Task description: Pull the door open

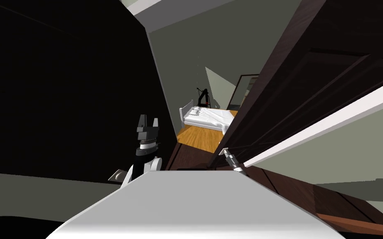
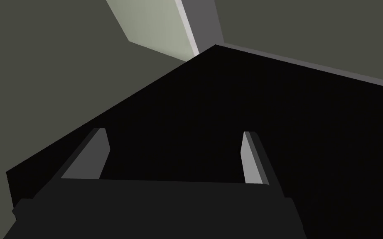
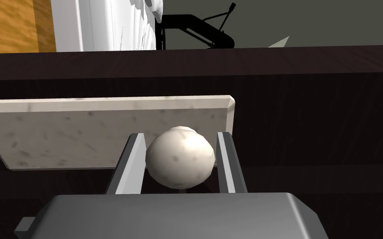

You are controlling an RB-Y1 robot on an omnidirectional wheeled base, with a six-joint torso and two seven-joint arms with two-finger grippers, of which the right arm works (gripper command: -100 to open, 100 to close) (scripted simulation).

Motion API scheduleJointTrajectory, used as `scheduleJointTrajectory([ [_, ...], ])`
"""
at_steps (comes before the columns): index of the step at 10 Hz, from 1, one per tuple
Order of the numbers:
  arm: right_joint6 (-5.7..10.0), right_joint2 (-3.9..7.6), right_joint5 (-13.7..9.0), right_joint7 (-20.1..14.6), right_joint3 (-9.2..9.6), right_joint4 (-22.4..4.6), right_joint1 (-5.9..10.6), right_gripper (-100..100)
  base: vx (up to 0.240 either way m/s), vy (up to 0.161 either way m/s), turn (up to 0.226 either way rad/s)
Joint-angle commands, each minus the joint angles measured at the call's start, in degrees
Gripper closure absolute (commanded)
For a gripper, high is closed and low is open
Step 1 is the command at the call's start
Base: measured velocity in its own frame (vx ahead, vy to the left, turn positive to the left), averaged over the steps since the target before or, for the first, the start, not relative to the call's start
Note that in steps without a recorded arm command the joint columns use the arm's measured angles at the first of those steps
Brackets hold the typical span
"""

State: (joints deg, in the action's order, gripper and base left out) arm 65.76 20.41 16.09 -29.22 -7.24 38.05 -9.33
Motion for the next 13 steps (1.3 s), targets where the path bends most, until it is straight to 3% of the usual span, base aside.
scheduleJointTrajectory([
  [1,-1.32,-0.43,-0.7,0.6,1.10,0.2,0.74,100,-0.187,-0.065,0.070],
  [5,-4.47,-1.43,-3.3,2.9,3.96,-1.6,5.32,100,-0.214,-0.074,0.099],
  [6,-4.47,-1.43,-3.3,2.9,3.96,-1.6,5.32,100,-0.155,-0.069,0.078],
  [7,-5.58,-1.78,-4.2,3.7,4.97,-2.2,6.94,100,-0.137,-0.051,0.055],
  [9,-6.67,-2.12,-5.2,4.5,5.97,-2.8,8.53,100,-0.170,-0.073,0.093],
  [13,-7.72,-2.46,-6.1,5.3,6.93,-3.4,10.07,100,-0.113,-0.054,0.041],
])
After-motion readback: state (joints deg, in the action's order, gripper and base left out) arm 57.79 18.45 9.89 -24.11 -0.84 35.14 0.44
